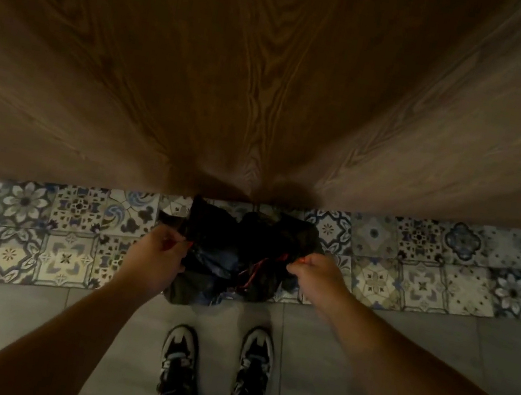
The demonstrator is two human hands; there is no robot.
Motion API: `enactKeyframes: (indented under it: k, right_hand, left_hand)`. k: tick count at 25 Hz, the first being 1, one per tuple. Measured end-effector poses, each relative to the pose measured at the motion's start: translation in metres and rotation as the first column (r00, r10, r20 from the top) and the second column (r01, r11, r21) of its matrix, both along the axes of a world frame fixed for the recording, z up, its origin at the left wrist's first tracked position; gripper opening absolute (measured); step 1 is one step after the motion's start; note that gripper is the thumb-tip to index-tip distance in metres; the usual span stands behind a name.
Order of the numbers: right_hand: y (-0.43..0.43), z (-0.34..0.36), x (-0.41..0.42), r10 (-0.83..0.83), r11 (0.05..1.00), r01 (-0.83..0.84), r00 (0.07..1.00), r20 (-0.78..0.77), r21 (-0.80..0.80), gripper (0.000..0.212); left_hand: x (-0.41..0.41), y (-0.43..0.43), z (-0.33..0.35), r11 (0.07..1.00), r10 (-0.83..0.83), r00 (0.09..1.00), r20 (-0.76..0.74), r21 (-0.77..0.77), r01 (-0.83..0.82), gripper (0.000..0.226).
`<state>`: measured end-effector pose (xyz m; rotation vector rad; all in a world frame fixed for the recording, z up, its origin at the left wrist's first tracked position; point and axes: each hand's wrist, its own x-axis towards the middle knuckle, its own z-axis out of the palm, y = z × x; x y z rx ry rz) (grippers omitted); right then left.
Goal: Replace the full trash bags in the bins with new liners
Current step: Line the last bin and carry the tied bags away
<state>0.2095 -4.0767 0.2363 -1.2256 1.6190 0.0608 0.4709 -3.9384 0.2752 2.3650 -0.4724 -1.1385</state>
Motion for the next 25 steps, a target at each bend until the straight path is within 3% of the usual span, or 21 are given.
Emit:
enactKeyframes:
  k: [5,9,14,20,25]
  right_hand:
    - [-0.015,-0.021,-0.019,-0.098,0.995,0.098,0.995,-0.014,-0.007,0.022]
    - [-0.034,-0.027,-0.034,-0.174,0.985,0.174,0.985,0.006,-0.003,0.018]
    - [-0.044,-0.038,-0.029,-0.132,0.991,0.132,0.991,0.011,-0.027,0.022]
    - [-0.046,-0.059,-0.033,-0.15,0.987,0.15,0.989,-0.006,-0.058,0.022]
    - [-0.063,-0.081,-0.04,-0.181,0.974,0.176,0.983,-0.019,-0.145,0.029]
  left_hand:
    - [0.017,-0.008,-0.004,0.999,0.023,1.0,-0.001,-0.037,-0.023,0.011]
    - [0.038,-0.015,0.016,0.998,0.01,0.991,0.135,-0.062,-0.001,0.018]
    - [0.029,-0.024,0.014,0.996,-0.043,0.968,0.249,-0.059,0.059,0.018]
    - [0.013,-0.042,-0.051,0.99,-0.143,0.981,0.128,0.028,0.141,0.019]
    - [0.011,-0.05,-0.096,0.988,-0.154,0.985,0.077,0.042,0.151,0.032]
